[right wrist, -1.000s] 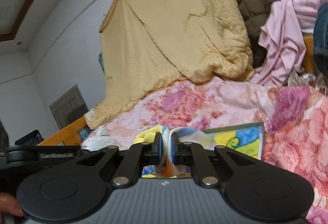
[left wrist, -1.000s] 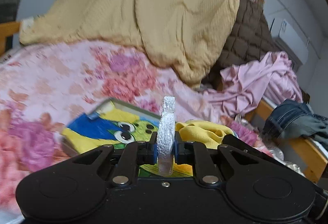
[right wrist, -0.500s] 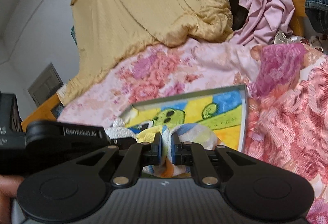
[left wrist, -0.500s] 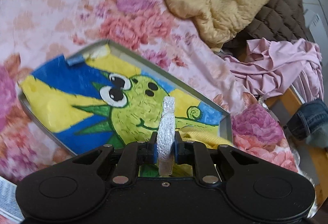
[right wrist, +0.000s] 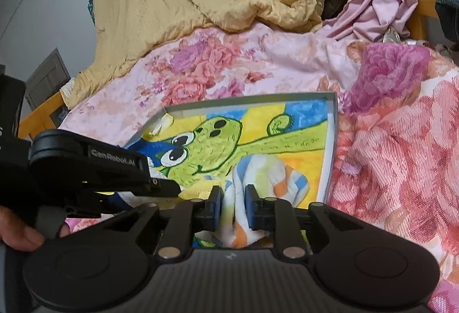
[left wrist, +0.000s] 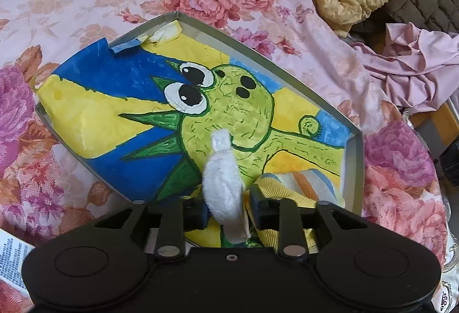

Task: Organize soft objects
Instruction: 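Carry the white sock and striped towel over the frog-painting tray with both tools, then open both tools to drop the sock and towel into the tray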

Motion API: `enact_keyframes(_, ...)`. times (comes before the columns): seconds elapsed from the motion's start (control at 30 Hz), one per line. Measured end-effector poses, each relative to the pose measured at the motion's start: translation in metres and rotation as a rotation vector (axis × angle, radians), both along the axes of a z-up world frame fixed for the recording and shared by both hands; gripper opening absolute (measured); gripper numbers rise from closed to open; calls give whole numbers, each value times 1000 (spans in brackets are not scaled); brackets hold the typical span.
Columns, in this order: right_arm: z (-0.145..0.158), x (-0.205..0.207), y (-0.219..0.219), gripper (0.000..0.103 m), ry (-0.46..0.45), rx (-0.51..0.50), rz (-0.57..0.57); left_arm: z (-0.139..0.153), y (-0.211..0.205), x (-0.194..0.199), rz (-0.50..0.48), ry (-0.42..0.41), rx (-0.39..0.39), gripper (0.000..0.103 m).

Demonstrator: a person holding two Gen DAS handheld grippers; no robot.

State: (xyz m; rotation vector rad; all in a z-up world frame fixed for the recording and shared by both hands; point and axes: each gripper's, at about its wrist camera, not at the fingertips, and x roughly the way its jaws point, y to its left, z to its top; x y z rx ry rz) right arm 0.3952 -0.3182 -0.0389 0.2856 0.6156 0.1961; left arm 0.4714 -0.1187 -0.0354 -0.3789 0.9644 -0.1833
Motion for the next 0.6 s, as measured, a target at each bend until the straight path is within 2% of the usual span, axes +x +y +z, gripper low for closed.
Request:
enact_keyframes(0.03,0,0,-1,23,4,1,2,0,1,0,5,4,3,39)
enact_keyframes(0.1,0,0,-1,29,3,-4,7,0,2,-1,18,7,1,57)
enact_keyframes(0.2,2,-1,-1,34,-6,-17,11,3,5,-4,36,-8,-6,70)
enact_keyframes(0.37,3,-2,-1,43,-9,-21,10,8,7,-7,55,-11,25,80)
enact_keyframes(0.43,6,-4,-2,55,-13,-20,7,10,9,-10,67,-17,35,84)
enact_keyframes(0.6,15,-11,-6,73,-52,-35,-3,24,16,-24,85,-74,49,95)
